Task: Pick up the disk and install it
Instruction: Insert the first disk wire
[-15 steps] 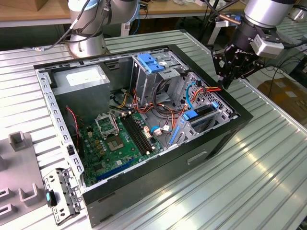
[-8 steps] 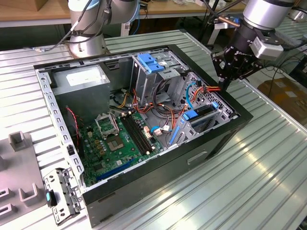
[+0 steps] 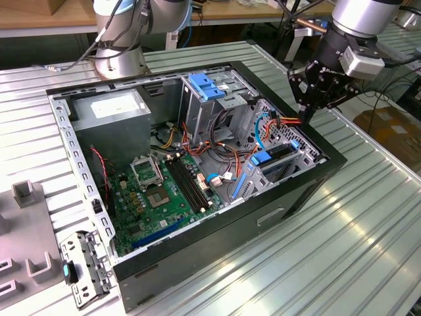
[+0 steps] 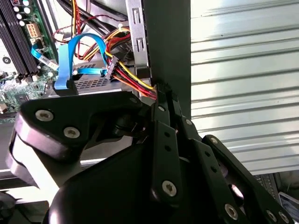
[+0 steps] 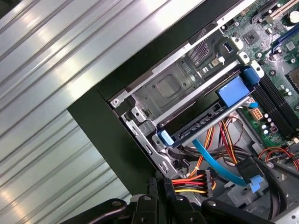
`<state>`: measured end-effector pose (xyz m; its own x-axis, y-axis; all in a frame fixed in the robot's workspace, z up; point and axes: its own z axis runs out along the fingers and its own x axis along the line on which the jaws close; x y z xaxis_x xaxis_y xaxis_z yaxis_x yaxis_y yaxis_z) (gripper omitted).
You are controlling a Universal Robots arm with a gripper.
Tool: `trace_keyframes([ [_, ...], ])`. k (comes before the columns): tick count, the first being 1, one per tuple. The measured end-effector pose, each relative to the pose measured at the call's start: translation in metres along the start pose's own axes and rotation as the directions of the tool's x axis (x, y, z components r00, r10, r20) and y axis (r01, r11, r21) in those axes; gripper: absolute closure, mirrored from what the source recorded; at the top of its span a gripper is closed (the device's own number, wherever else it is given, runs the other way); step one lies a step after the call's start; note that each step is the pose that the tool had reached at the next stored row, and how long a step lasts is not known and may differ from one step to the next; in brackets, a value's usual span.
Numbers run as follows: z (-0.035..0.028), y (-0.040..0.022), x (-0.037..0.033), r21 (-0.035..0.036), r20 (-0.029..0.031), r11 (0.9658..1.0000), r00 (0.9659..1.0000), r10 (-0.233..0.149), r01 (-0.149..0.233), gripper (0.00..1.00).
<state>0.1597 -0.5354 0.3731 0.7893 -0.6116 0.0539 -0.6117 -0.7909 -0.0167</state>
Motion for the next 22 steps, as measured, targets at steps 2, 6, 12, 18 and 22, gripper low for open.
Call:
trace_keyframes([
  [2,-0.0002,0.002,-0.0026,-0.0001,0.0,1.0,1.0,0.001,-0.001,0.84],
  [6,-0.0005,0.0051,-0.0065,-0.0002,-0.0001,1.0,1.0,0.002,-0.002,0.84],
  [12,-0.0008,0.009,-0.0116,-0.0003,-0.0001,1.0,1.0,0.004,-0.004,0.84],
  [18,-0.001,0.0119,-0.0152,-0.0003,-0.0001,1.0,1.0,0.007,-0.007,0.84],
  [22,-0.001,0.0119,-0.0153,-0.0046,-0.0017,0.9962,0.9962,0.087,-0.087,0.84],
])
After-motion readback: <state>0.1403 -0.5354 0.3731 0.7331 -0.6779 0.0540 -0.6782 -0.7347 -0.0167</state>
